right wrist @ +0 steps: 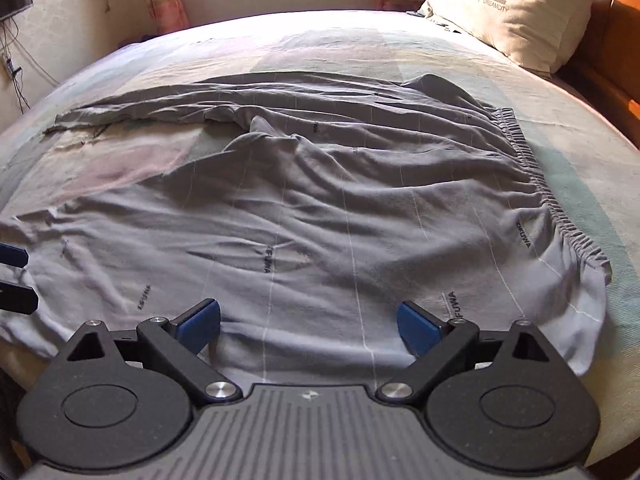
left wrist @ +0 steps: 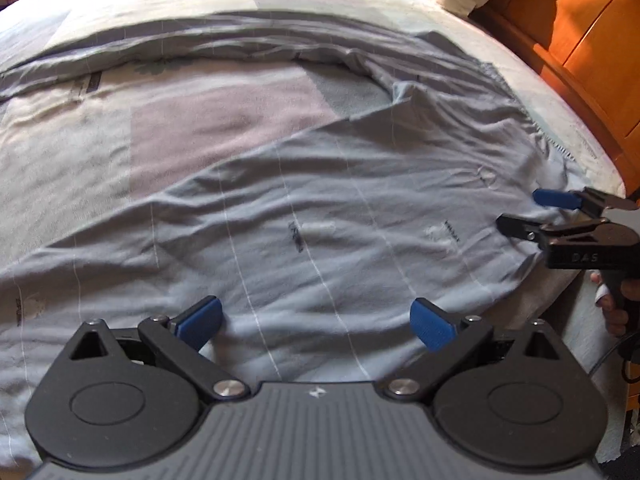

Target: Fold clothes

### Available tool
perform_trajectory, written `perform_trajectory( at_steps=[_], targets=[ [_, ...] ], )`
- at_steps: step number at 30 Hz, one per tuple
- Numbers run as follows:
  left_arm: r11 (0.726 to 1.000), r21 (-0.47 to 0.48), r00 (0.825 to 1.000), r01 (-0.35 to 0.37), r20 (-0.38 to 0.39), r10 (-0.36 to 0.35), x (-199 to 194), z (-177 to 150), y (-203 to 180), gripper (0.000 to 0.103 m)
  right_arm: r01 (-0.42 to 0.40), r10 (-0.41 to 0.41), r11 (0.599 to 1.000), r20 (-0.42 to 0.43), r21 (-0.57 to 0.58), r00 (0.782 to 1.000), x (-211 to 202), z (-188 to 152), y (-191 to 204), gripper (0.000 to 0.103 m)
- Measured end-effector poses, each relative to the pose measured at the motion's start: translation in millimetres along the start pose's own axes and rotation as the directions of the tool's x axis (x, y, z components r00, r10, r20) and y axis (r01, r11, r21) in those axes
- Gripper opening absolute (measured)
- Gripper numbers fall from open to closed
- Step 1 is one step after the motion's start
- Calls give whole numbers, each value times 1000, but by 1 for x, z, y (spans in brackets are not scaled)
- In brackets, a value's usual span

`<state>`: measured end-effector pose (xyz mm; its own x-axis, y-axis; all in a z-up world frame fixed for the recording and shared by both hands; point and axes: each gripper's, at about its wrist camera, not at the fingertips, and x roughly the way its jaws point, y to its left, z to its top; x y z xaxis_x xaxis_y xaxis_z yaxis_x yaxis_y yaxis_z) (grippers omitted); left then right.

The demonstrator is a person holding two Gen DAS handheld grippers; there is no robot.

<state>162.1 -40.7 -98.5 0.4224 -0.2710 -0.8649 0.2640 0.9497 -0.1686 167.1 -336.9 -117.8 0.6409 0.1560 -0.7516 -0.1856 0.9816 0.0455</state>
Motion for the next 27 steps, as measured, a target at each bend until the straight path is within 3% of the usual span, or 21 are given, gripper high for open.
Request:
perform_trajectory(
  at_steps=[3,7,10,19,24,27],
  targets=[
    [1000,6,999,-29,-12,29,-2,0,-11,100,15,-15,1000,18,2,1000,-14,-3,-1,98],
    [998,27,999,54,-7,-54,3,4,-31,100,-45,44,998,35,34,998,-19,-7,-2,101],
    [999,33,1000,23,-12,-22,10,2,-39,100,-35,34,997,10,62,999,-10,-14,-1,102],
    [999,-37,999,15,49,-14,-14,9,-23,100,-64,60,990,30,123,998,-27,-14,-15,103],
    [994,-99,999,43,14,-42,6,6,-11,100,-72,72,987,8,143,997,-19,-12,-22,103],
    [993,-100,998,65,32,-62,5,7,-8,102,-91,93,984,-3,154,996,-18,-11,-27,103]
  ],
)
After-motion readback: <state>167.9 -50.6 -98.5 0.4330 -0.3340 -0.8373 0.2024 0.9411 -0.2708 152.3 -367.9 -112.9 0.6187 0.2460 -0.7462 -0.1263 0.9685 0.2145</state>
